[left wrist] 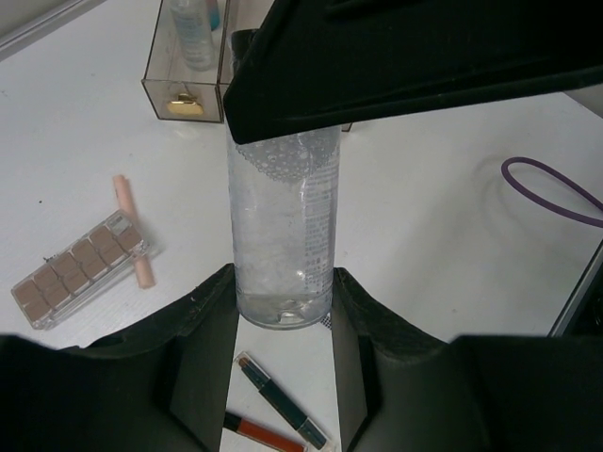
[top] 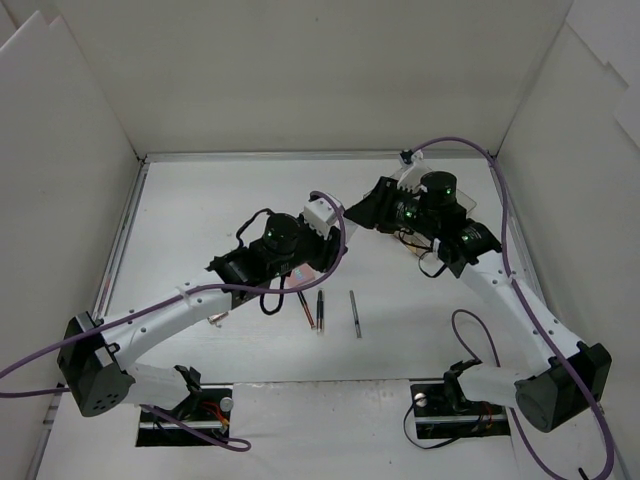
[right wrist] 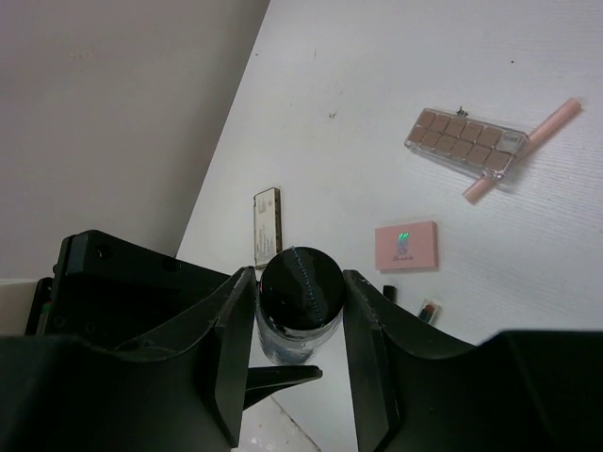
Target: Organize the makeup
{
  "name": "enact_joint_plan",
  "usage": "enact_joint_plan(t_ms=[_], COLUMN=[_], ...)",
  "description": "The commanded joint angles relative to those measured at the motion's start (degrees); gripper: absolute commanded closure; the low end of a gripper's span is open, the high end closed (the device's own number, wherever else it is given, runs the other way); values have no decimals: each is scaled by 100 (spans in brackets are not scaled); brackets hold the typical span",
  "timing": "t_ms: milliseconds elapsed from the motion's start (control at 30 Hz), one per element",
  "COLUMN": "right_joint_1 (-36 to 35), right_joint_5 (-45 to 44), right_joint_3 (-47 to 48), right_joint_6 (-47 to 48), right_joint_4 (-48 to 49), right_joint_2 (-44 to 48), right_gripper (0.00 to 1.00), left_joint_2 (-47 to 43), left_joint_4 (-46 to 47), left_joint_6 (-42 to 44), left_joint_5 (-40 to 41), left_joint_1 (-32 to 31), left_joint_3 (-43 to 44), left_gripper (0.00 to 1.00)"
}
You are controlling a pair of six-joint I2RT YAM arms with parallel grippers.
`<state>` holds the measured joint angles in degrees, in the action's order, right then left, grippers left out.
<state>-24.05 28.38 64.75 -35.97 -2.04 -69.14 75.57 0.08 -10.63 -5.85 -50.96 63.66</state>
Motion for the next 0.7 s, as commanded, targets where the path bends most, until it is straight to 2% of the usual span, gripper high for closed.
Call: enact_joint_plan(t_ms=[0, 33, 67, 133, 167, 367, 533, 667], right_joint_1=[-12, -3, 6, 50, 111, 463, 498, 524], right_joint_5=[-192, -280, -315, -535, -605, -1070, -2370, -3144], right_joint_3=[125, 152, 213, 336, 380, 793, 1021, 961], right_joint_6=[378, 458, 598, 757, 897, 1494, 2338, 2892], right_joint_4=[293, 266, 231, 83, 38, -50, 28, 897], right_joint_2=[6, 6, -29, -81, -143, -546, -1099, -1601], right_gripper=[100, 100, 100, 100, 100, 100, 100, 100], left_joint_2=[-236, -244, -279, -341, -411, -937, -1290, -1273], left_joint_4=[318, 283, 265, 212, 186, -235, -1122, -2070], left_joint_6=[-17, -70, -123, -298, -369, -1212, -1827, -2494], left_joint_5=[136, 206, 276, 451, 540, 1102, 1392, 1595], left_joint_1=[-37, -37, -37, -37, -37, 104, 358, 560], left_joint_3=[411, 358, 323, 157, 95, -520, -881, -1075], left_gripper=[93, 84, 61, 39, 24, 2, 0, 1])
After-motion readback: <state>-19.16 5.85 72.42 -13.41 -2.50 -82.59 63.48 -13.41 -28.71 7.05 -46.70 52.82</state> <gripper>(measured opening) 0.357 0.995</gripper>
